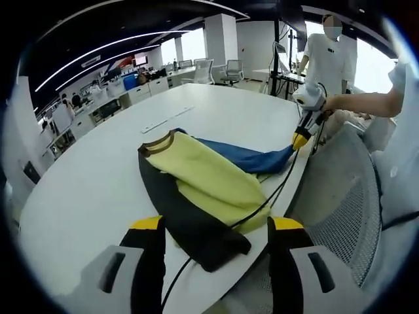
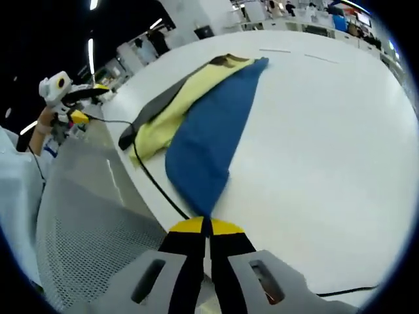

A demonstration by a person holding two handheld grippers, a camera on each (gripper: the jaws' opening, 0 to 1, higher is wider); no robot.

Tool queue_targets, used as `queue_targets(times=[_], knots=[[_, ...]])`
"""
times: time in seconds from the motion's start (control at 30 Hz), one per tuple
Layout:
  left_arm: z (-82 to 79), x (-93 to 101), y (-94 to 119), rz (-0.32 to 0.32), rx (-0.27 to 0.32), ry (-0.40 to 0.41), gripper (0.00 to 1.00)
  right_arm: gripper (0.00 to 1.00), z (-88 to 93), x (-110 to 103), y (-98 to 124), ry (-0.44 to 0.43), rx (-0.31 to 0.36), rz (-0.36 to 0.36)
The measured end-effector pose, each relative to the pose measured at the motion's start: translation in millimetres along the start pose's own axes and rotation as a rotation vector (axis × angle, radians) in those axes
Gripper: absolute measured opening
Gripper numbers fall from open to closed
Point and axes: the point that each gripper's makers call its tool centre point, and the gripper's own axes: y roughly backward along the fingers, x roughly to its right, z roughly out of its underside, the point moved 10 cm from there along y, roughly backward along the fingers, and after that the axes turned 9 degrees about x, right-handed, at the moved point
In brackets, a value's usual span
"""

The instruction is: Fold the garment on the visible template until the final outline fits inside the template.

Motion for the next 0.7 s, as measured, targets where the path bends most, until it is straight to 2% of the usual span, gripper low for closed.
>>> queue_targets(times=[0.2, 0.7], knots=[[1.2, 0.8, -0.3, 0.004, 0.0, 0.004, 0.6, 0.02, -6.8, 12.8, 9.4, 0.01, 0.004, 0.042], [-0.2, 0.4, 1.9, 0.001, 0.005, 0.001, 0.6, 0.02, -24.5, 29.2, 34.9, 0.041, 0.024, 0.108]])
